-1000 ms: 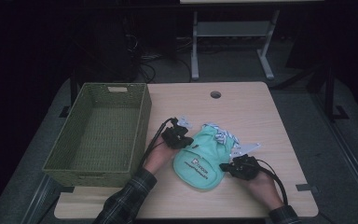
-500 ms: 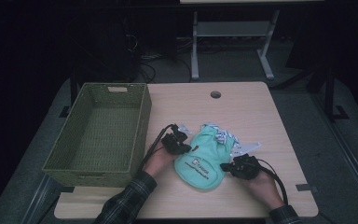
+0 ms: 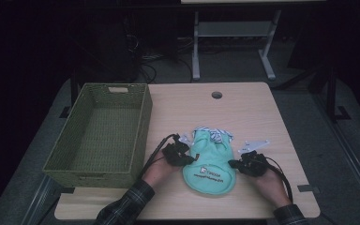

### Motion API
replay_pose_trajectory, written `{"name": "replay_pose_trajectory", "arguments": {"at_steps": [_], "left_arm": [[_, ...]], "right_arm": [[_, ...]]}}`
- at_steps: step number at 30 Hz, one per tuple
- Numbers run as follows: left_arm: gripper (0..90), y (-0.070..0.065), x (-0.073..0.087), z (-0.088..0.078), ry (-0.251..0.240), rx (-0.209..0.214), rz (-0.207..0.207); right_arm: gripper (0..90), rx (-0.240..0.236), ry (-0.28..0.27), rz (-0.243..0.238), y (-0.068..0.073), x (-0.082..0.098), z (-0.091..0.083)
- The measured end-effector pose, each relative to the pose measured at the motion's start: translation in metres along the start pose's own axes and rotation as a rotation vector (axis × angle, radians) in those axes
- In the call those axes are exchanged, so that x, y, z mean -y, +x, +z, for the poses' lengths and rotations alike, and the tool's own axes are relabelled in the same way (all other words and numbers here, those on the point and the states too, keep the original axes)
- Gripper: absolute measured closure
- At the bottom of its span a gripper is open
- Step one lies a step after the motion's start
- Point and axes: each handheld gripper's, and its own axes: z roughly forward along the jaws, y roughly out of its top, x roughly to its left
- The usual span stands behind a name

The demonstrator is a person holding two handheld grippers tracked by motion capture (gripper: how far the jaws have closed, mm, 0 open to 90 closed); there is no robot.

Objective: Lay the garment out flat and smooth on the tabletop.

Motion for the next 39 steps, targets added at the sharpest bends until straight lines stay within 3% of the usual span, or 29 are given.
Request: {"name": "replay_pose_trajectory", "arguments": {"at_steps": [3,4,5,8,11,15,20,25,31,36,39], "left_arm": [[89.5,-0.008,0.001,0.001,-0.007,0.023,0.004],[89.5,-0.009,0.001,0.001,0.005,0.029,0.024],[89.5,-0.013,0.001,0.002,-0.008,0.035,0.012],[89.5,-0.020,0.001,0.003,-0.002,0.056,0.032],[89.5,-0.025,0.001,0.005,-0.007,0.085,0.026],[87.6,-0.025,-0.001,0.004,-0.011,0.076,0.035],[81.2,-0.015,-0.009,-0.005,-0.043,0.012,0.019],[72.5,0.004,-0.022,-0.015,-0.074,-0.073,-0.006],[67.6,0.026,-0.036,-0.017,-0.086,-0.154,-0.034],[62.1,0.042,-0.044,-0.011,-0.075,-0.192,-0.047],[58.5,0.050,-0.045,-0.003,-0.073,-0.190,-0.064]], "right_arm": [[90.0,0.017,-0.003,0.003,-0.003,0.000,0.000],[90.0,0.022,-0.003,0.002,-0.004,0.000,-0.001],[90.0,0.026,-0.004,0.010,-0.005,0.000,-0.001],[90.0,0.039,-0.007,0.018,-0.009,0.001,-0.001],[90.0,0.050,-0.007,0.023,-0.012,0.001,-0.002],[90.0,0.049,-0.009,0.030,-0.013,0.002,-0.002],[90.0,0.055,-0.008,0.028,-0.013,0.001,-0.003],[90.0,0.039,-0.039,0.036,-0.010,0.002,-0.010],[90.0,0.025,-0.020,0.029,-0.002,0.008,-0.014],[90.0,0.020,-0.011,0.034,-0.002,0.011,-0.012],[90.0,0.017,-0.013,0.034,-0.004,0.011,-0.012]]}}
